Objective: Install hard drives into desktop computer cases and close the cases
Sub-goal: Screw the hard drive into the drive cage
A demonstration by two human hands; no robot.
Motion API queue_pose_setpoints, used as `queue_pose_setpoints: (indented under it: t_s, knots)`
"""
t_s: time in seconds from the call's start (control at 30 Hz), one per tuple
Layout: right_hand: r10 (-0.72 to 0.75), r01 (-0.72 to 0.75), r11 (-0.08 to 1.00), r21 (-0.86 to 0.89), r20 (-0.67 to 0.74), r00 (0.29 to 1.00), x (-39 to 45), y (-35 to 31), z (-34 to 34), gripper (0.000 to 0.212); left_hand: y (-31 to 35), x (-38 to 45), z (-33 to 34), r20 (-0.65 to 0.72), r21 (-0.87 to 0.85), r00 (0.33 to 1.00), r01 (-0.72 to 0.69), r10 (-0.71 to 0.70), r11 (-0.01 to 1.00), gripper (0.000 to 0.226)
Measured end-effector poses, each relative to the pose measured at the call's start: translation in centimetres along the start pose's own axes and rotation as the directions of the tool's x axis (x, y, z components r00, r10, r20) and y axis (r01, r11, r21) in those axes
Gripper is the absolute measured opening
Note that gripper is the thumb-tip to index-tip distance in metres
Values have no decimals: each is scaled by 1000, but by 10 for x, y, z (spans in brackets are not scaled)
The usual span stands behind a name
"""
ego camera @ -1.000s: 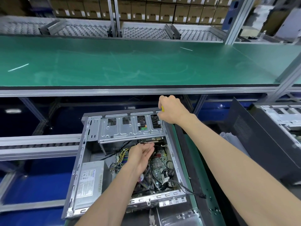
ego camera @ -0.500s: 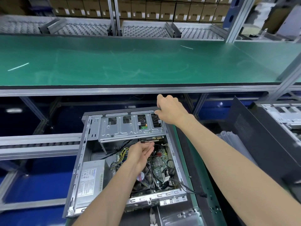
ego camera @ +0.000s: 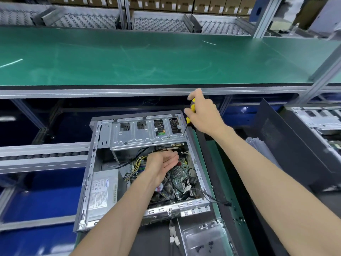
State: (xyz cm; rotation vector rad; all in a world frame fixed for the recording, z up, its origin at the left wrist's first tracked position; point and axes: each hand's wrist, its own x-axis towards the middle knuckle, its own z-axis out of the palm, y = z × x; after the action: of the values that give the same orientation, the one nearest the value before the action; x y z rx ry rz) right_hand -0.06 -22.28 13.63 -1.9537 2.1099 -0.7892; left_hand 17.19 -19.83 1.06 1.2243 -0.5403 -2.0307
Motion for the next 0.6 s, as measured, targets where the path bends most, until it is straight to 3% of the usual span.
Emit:
queue_pose_setpoints:
  t_s: [0.07, 0.13, 0.23, 0.33, 0.47, 0.53, 0.6]
  knots:
    - [76, -64, 985, 159, -67, 995, -5, 11, -10, 25, -3, -4, 7, 43, 96, 999, -28, 24, 995, 19]
    - [169, -152, 955, 256, -46, 984, -12, 27, -18, 25, -8, -8, 17, 77, 191, 994, -85, 71, 978, 15]
    - [288, -296, 940, 171, 70, 955, -32, 58, -14, 17, -17, -11, 35, 82, 412, 977, -215, 199, 885, 16]
    - [384, -381, 923, -49, 164, 909, -66, 88, 9, 9, -31, -9, 47, 183, 698, 879, -432, 440, 572, 9]
    - [513, -463, 858, -224, 299, 805, -123, 117, 48, 11, -45, -1, 58, 452, 770, 664, -627, 596, 115, 7]
    - [552, -499, 833, -237, 324, 768, -147, 130, 65, 20, -47, 6, 65, 594, 761, 610, -637, 524, -121, 6]
    - [568, -510, 823, -251, 346, 747, -165, 140, 78, 21, -47, 12, 74, 668, 743, 660, -580, 342, -334, 10]
